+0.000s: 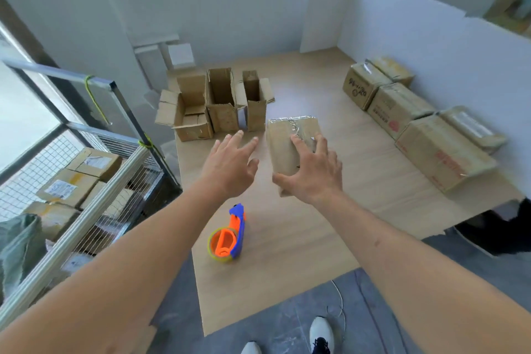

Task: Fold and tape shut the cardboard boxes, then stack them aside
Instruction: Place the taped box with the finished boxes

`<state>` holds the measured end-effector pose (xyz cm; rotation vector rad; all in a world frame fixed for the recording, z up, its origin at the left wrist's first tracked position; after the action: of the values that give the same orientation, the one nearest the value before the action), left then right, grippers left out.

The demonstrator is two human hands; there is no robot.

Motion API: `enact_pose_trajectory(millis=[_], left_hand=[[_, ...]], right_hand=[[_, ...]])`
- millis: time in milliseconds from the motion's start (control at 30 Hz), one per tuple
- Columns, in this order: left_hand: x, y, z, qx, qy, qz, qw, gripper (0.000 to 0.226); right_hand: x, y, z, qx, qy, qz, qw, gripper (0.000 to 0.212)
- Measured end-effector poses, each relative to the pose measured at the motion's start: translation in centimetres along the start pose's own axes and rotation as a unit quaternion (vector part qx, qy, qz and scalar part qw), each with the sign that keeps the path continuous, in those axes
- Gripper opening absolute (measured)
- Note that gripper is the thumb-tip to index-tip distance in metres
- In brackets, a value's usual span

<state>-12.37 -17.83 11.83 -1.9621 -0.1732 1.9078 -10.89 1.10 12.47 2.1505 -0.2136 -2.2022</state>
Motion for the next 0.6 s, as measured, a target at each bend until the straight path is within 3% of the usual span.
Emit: enact_pose_trajectory(millis=[333, 600], left_hand=[[-6.9, -9.1, 2.1, 0.074, -0.032, 0.037, 0.996, 0.056], [-8.4, -19.6, 5.7, 0.092, -0.046, 0.034, 0.994, 0.059]], right_hand=[[-11.0, -5.7, -1.0, 0.043, -0.066, -0.003, 0.997, 0.098], [-16.6, -14.5, 0.8, 0.052, -0.1, -0.011, 0.994, 0.1]])
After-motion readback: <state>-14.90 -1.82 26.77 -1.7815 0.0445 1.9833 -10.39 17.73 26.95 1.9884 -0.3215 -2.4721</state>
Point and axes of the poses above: each hand's wrist, its own z-axis towards the middle knuckle, its own x-axis out of the palm, y = z × x, the point moved 3 cm from there along z, towards the middle knuckle, and after that the axes turned 9 degrees about -z, right-handed, at the moved point
